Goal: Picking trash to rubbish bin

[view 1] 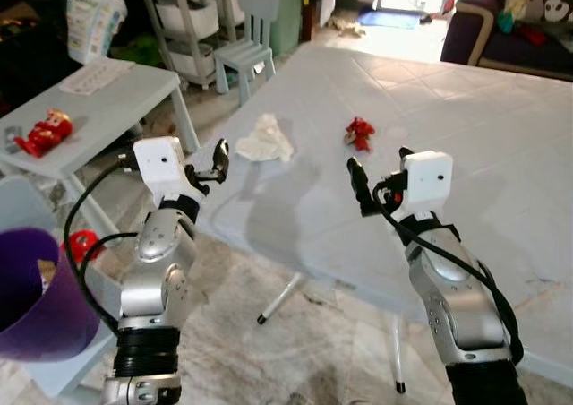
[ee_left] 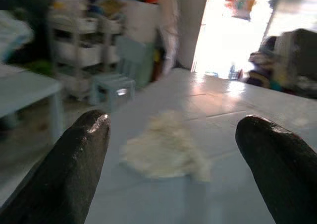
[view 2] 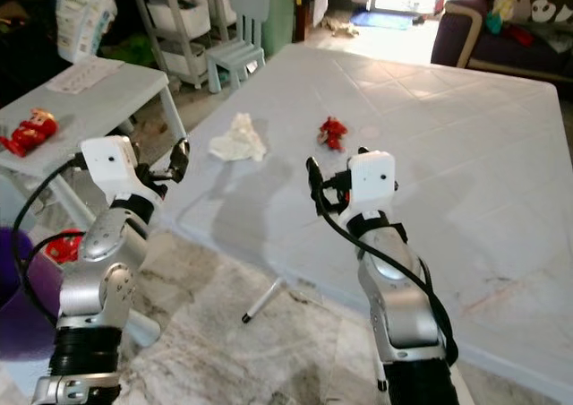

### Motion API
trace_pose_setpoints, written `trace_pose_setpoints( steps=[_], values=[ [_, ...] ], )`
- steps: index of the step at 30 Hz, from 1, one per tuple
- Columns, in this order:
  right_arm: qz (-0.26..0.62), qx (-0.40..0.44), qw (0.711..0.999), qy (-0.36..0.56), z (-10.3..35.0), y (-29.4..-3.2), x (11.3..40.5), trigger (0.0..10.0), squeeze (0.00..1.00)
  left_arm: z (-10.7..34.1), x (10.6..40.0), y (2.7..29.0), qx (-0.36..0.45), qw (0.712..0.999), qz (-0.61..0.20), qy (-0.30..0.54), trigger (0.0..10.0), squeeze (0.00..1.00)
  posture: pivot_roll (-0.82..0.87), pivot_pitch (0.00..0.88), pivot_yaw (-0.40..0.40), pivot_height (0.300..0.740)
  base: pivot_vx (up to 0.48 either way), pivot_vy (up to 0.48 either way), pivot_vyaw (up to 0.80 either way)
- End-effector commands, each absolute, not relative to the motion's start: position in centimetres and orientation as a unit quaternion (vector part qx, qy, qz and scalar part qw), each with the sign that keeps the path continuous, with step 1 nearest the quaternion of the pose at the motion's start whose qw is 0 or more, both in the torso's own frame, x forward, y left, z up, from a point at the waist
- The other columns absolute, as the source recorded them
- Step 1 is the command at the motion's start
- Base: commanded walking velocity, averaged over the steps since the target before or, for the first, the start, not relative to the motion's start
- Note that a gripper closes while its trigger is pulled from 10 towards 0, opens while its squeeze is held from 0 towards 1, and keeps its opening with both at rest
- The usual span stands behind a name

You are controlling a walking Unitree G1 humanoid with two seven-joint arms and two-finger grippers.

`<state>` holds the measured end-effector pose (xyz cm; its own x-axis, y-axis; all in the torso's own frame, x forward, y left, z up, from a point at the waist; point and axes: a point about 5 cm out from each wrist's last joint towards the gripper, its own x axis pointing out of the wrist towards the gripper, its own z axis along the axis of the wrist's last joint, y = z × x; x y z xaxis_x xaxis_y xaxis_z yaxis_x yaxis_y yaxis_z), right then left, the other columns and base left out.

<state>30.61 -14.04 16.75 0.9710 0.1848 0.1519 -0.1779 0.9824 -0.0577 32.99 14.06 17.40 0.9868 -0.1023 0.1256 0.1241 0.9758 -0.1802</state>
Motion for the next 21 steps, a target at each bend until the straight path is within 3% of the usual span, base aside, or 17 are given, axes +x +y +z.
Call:
trace_pose_setpoints(
  steps=[1, 17, 21],
  values=[
    [0.1, -0.015, 0.991, -0.093, 17.47, -13.57, 30.62, 10.0, 0.0, 17.89, 33.06, 14.88, -0.084, 0.993, -0.045, -0.067, 10.0, 0.0, -0.02, 0.064, 0.02, 0.74, 0.442, 0.0, 0.0],
    [0.101, -0.017, 0.99, -0.092, 17.45, -13.63, 30.51, 10.0, 0.0, 17.65, 33.06, 14.64, -0.087, 0.993, -0.047, -0.061, 10.0, 0.0, -0.03, 0.066, 0.018, 0.74, 0.441, 0.0, 0.0],
    [0.101, -0.017, 0.99, -0.092, 17.45, -13.62, 30.48, 10.0, 0.0, 17.57, 33.07, 14.53, -0.092, 0.993, -0.048, -0.06, 10.0, 0.0, -0.03, 0.067, 0.017, 0.74, 0.078, 0.0, 0.0]
  ],
)
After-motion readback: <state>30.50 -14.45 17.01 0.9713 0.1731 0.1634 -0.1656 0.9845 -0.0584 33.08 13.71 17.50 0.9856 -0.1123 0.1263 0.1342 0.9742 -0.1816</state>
